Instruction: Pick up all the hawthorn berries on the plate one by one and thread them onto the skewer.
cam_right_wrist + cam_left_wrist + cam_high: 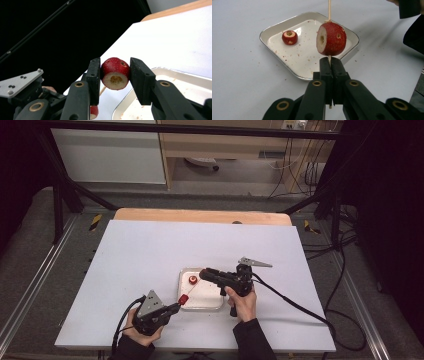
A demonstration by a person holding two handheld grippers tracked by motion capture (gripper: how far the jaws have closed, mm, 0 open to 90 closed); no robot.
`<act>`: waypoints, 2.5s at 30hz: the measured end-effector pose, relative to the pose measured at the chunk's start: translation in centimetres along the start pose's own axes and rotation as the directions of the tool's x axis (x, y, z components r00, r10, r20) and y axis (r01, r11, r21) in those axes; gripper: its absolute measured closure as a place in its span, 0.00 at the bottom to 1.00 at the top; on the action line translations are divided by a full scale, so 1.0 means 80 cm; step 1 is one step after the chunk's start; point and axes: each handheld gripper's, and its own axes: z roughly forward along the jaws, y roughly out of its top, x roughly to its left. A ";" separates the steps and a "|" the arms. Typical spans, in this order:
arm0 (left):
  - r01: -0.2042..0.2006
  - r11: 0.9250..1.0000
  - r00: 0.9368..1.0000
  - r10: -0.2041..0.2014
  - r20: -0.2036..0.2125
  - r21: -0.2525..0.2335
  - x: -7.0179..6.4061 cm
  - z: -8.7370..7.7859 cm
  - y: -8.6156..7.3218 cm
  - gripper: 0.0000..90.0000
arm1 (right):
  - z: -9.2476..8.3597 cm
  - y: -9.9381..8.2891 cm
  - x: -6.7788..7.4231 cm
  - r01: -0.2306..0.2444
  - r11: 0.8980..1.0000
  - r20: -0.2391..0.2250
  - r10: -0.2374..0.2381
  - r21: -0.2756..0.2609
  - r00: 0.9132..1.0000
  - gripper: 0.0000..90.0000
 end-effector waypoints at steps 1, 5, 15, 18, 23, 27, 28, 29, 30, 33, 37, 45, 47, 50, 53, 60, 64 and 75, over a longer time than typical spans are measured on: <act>0.002 1.000 1.000 -0.002 0.001 -0.001 -0.001 0.001 0.000 0.99 | 0.001 -0.002 0.000 0.000 1.000 0.001 0.000 0.000 1.000 0.70; 0.011 1.000 1.000 -0.011 -0.010 -0.016 -0.004 0.003 -0.002 0.99 | 0.005 -0.010 0.002 0.008 1.000 -0.011 -0.008 0.020 1.000 0.70; 0.022 0.999 1.000 -0.023 -0.015 -0.038 -0.006 0.009 -0.007 0.99 | 0.013 -0.023 0.008 0.003 1.000 -0.009 -0.003 0.017 1.000 0.70; 0.015 0.998 1.000 -0.016 -0.012 -0.056 -0.010 0.010 -0.005 0.99 | 0.012 -0.023 0.008 0.003 1.000 -0.007 -0.003 0.018 1.000 0.70; 0.036 0.998 0.999 -0.038 -0.028 -0.060 -0.009 0.013 -0.001 0.99 | 0.022 -0.038 0.012 0.006 0.999 -0.022 -0.005 0.046 1.000 0.70; 0.053 0.997 0.998 -0.055 -0.022 -0.053 -0.007 0.016 -0.002 0.99 | 0.026 -0.043 0.011 0.001 0.999 -0.019 -0.001 0.050 1.000 0.70; 0.057 0.997 0.998 -0.058 -0.022 -0.052 -0.006 0.016 -0.001 0.99 | 0.026 -0.043 0.011 -0.002 0.999 -0.014 0.002 0.049 1.000 0.70; 0.062 0.997 0.998 -0.063 -0.019 -0.050 -0.005 0.017 -0.002 0.99 | 0.026 -0.043 0.011 -0.001 0.999 -0.009 0.001 0.046 1.000 0.69; 0.064 0.997 0.998 -0.065 -0.016 -0.047 -0.005 0.018 -0.002 0.99 | 0.026 -0.043 0.011 0.002 0.999 -0.006 -0.001 0.048 1.000 0.69; 0.066 0.997 0.998 -0.066 -0.003 -0.040 -0.001 0.018 -0.004 0.99 | 0.026 -0.043 0.010 0.004 0.998 0.000 -0.004 0.064 1.000 0.69; 0.066 0.997 0.998 -0.066 -0.013 -0.033 -0.004 0.020 -0.003 0.99 | 0.030 -0.044 0.013 0.016 0.996 0.006 -0.017 0.082 1.000 0.69; 0.055 0.997 0.998 -0.056 -0.021 -0.049 0.003 0.013 -0.003 0.99 | 0.031 -0.040 0.016 0.029 0.999 0.026 -0.030 0.045 0.999 0.57; 0.057 0.997 0.998 -0.057 -0.016 -0.045 0.008 0.010 -0.007 0.99 | 0.023 -0.034 0.016 0.055 0.998 0.045 -0.056 0.018 0.997 0.53; 0.059 0.997 0.998 -0.060 -0.025 -0.047 0.017 0.002 -0.009 0.98 | 0.010 -0.023 0.013 0.090 0.996 0.102 -0.093 0.029 0.990 0.43; 0.047 0.998 0.998 -0.049 -0.042 -0.043 0.027 -0.007 -0.009 0.98 | 0.003 -0.018 0.010 0.144 0.984 0.168 -0.160 0.104 0.973 0.32; 0.053 0.999 0.994 -0.053 -0.093 0.000 0.055 -0.025 -0.024 0.98 | 0.003 -0.008 -0.001 0.208 0.931 0.254 -0.288 0.300 0.923 0.18; 0.057 0.998 0.994 -0.056 -0.099 0.005 0.064 -0.025 -0.027 0.98 | 0.021 0.003 0.001 0.211 0.881 0.265 -0.342 0.423 0.902 0.17; 0.081 0.996 0.991 -0.077 -0.109 0.031 0.075 -0.020 -0.032 0.98 | 0.091 0.041 0.009 0.228 0.702 0.227 -0.492 0.675 0.841 0.28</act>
